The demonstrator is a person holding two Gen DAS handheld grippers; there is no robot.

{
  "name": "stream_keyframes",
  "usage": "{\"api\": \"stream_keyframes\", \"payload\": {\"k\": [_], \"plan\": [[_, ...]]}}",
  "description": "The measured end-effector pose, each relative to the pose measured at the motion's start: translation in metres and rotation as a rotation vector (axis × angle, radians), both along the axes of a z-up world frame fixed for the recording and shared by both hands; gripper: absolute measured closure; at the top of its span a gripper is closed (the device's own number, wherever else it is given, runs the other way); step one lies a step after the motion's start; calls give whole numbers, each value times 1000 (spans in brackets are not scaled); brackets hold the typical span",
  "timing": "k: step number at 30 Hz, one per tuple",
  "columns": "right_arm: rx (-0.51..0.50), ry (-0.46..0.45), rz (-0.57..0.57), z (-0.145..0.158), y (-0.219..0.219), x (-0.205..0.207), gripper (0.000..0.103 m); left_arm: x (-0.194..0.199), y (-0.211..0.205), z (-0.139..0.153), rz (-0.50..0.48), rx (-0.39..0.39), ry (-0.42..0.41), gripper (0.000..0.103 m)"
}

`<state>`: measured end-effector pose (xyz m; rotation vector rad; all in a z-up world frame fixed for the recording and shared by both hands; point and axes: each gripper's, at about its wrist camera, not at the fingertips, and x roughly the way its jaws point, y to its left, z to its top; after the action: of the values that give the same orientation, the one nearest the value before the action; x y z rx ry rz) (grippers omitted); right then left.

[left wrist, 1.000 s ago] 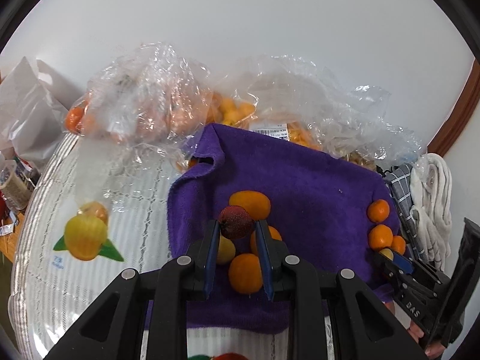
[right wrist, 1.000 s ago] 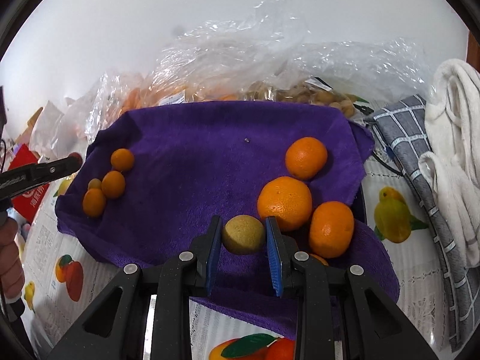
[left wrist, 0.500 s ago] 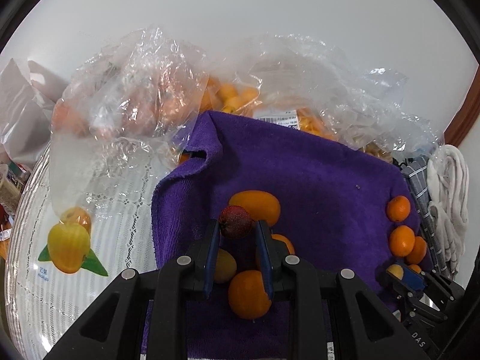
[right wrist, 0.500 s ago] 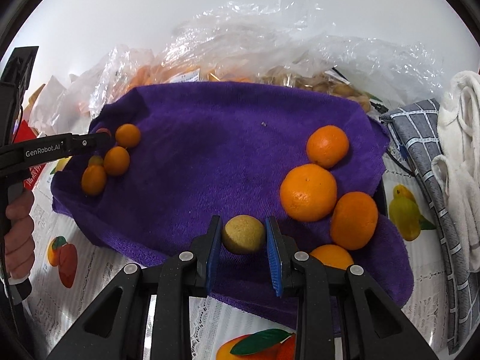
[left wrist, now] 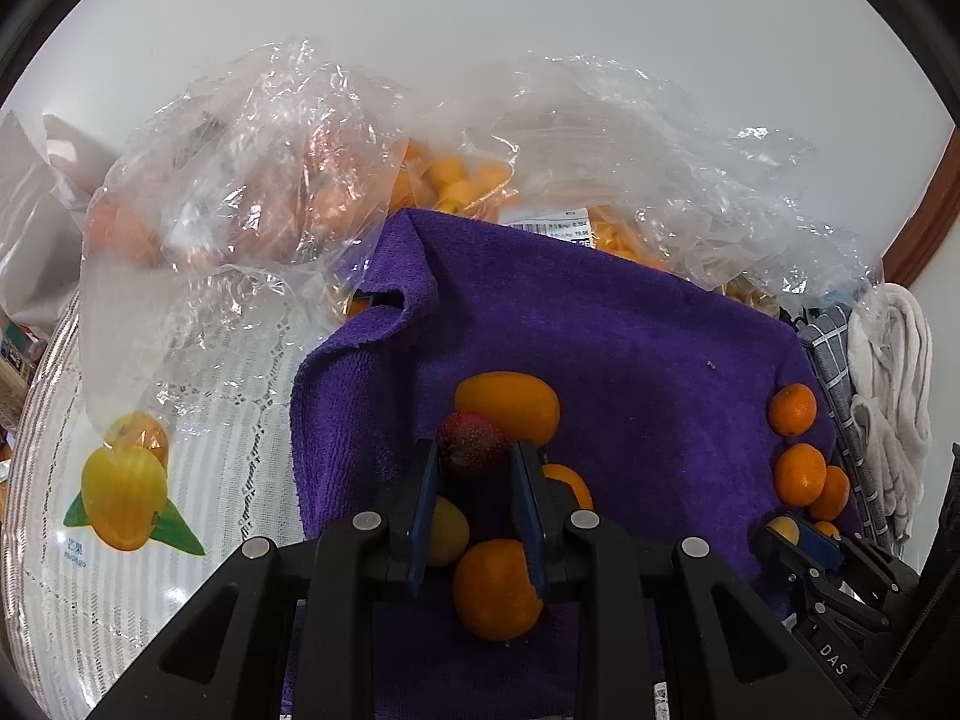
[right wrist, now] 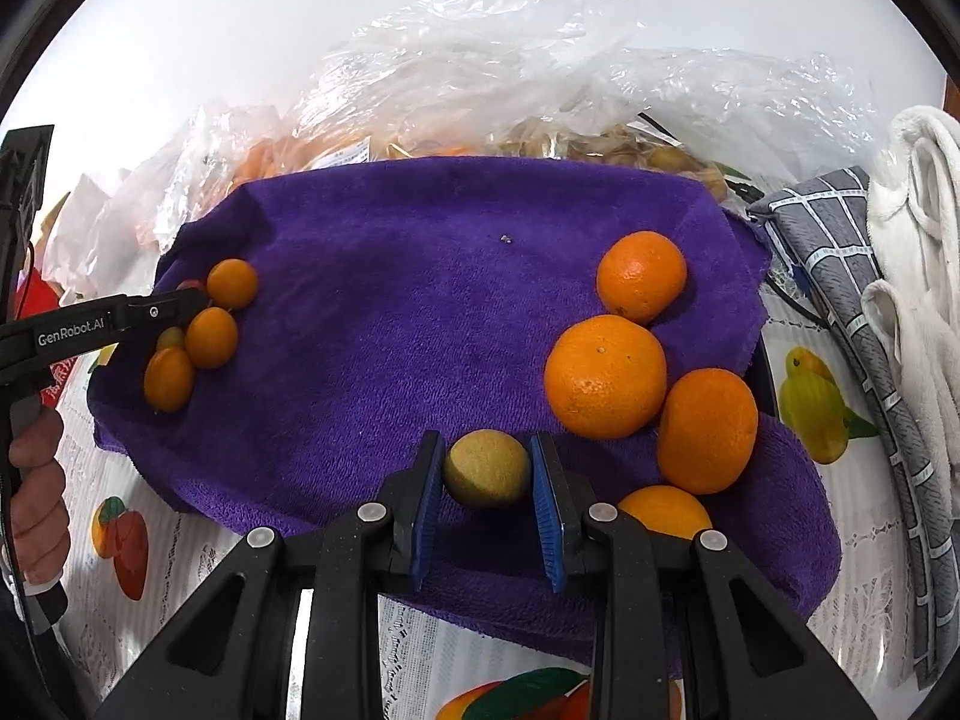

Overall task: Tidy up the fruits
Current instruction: 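Open both tools to release the fruits on the towel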

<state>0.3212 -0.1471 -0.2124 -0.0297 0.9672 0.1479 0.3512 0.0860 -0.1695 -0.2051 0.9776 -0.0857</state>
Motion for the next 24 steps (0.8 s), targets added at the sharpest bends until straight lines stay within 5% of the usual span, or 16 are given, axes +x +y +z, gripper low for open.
{"api": "stream_keyframes", "payload": {"k": [6, 11, 24], "plan": [[-11, 11, -12, 1, 0, -1, 71, -2, -3, 4, -27, -7, 11, 73], [12, 34, -24, 7, -3, -4, 58, -7, -10, 16, -53, 17, 10, 50], [-34, -80, -69, 77, -11, -73, 32, -100, -17, 75, -57, 45, -67, 39]]}}
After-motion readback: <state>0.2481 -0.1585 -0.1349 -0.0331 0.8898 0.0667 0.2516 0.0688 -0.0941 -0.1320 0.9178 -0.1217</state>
